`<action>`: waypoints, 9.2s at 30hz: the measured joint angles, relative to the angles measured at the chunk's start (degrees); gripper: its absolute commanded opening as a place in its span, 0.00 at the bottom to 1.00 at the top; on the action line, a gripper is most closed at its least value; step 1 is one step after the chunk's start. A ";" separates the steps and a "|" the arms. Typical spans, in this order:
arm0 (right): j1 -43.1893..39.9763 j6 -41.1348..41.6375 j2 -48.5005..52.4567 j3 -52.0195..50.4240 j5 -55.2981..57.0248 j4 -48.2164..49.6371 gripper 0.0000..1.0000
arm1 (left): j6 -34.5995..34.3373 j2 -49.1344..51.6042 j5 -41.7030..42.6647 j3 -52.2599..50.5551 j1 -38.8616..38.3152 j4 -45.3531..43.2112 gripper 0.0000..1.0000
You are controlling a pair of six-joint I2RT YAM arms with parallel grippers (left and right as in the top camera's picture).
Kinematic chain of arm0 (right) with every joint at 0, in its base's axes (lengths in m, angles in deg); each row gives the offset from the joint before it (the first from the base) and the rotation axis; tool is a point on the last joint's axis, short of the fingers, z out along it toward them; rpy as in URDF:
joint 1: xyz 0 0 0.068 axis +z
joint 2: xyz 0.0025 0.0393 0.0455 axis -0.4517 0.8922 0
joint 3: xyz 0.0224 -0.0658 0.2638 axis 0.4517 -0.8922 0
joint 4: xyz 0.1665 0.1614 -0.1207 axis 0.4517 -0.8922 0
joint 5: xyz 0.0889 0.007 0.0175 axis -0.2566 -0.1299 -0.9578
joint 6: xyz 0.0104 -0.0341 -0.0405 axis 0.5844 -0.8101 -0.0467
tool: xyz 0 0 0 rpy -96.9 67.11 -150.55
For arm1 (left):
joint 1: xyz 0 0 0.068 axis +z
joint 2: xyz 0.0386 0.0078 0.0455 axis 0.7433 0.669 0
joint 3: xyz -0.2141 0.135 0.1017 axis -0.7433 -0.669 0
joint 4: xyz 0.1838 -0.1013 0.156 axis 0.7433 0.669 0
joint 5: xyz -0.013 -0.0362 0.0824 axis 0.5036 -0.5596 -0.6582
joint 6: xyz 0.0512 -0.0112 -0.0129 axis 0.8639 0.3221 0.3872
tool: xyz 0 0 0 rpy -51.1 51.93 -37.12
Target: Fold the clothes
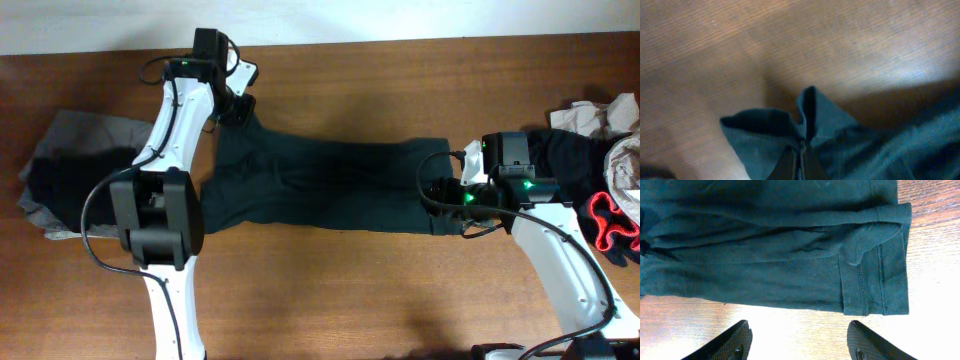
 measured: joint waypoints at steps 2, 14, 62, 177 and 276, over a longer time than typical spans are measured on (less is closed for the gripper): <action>0.00 0.02 0.00 0.00 0.11 -0.02 0.66 | -0.04 0.00 -0.13 0.20 -0.50 3.23 0.01; 0.00 0.00 0.00 0.00 0.15 -0.04 0.66 | -3.15 0.02 -0.35 0.20 -2.62 21.29 0.01; 0.00 -0.02 0.00 0.00 1.44 -0.61 0.66 | -5.20 -1.33 -3.37 -0.87 -2.56 7.10 0.01; -5.25 -4.76 34.05 8.31 -8.74 40.59 0.11 | -6.73 -5.66 -1.40 -20.59 -3.50 14.51 0.01; -10.75 -21.92 29.73 9.07 -13.64 1.27 0.40 | -7.13 -33.35 -2.32 16.85 -3.58 32.70 0.10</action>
